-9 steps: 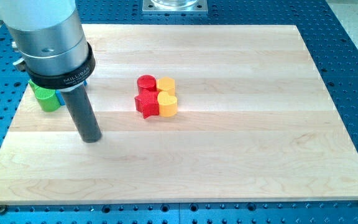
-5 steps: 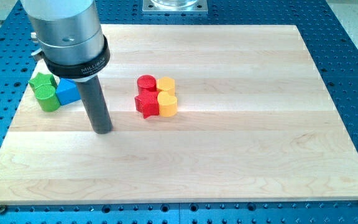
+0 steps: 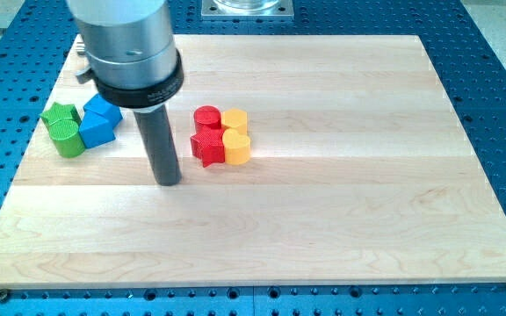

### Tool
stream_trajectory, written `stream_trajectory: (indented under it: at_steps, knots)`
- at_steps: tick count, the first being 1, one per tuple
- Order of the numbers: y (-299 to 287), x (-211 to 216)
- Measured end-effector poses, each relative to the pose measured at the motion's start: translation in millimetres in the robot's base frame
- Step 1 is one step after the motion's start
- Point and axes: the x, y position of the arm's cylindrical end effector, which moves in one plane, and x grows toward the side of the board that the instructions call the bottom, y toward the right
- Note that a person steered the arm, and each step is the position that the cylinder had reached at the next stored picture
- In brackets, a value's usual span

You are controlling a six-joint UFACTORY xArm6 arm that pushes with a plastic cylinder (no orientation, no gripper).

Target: Slightly nudge the red star

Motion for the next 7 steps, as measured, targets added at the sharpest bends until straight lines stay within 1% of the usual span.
stream_trajectory:
  at_steps: [1, 3, 4, 5, 7]
  knots:
    - [1.9, 0.0]
    - [10.3, -29.0]
    - [10.4, -26.3]
    - [10.4, 11.2]
    - [-164.1, 3.4]
